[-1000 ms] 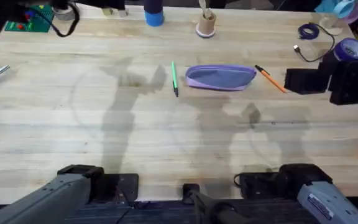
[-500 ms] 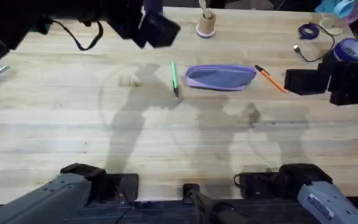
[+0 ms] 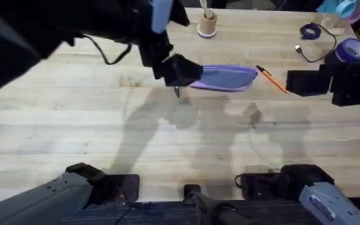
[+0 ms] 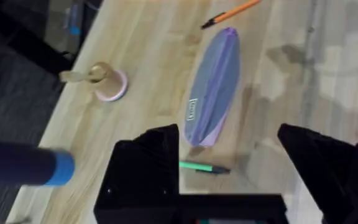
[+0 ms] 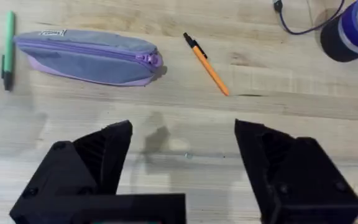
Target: Unzip the bag, pick up the pens from the table one at a time and place them inside, then zip the bag closed.
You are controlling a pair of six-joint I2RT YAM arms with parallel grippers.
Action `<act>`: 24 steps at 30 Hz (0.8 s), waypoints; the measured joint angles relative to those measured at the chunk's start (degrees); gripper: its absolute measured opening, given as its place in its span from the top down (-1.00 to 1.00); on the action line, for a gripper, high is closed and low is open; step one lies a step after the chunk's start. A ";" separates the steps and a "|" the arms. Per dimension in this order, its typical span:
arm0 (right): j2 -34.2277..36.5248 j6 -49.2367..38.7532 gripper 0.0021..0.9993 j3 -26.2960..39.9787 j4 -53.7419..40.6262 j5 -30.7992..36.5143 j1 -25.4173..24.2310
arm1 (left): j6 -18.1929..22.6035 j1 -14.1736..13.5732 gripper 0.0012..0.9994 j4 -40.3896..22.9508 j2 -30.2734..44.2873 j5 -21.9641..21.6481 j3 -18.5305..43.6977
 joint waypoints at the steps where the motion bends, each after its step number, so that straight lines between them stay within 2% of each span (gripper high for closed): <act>1: 0.00 -0.01 -0.99 0.00 0.00 0.00 0.00 | 0.42 -0.46 -0.99 -0.13 0.74 0.05 0.00; 9: 0.00 -0.01 -0.99 0.00 -0.05 0.00 0.00 | 1.78 -1.36 -0.99 0.22 7.96 0.40 0.00; 24: 0.00 0.00 -0.99 0.00 -0.20 0.00 0.00 | 1.98 -1.36 -0.99 3.25 13.64 0.60 0.00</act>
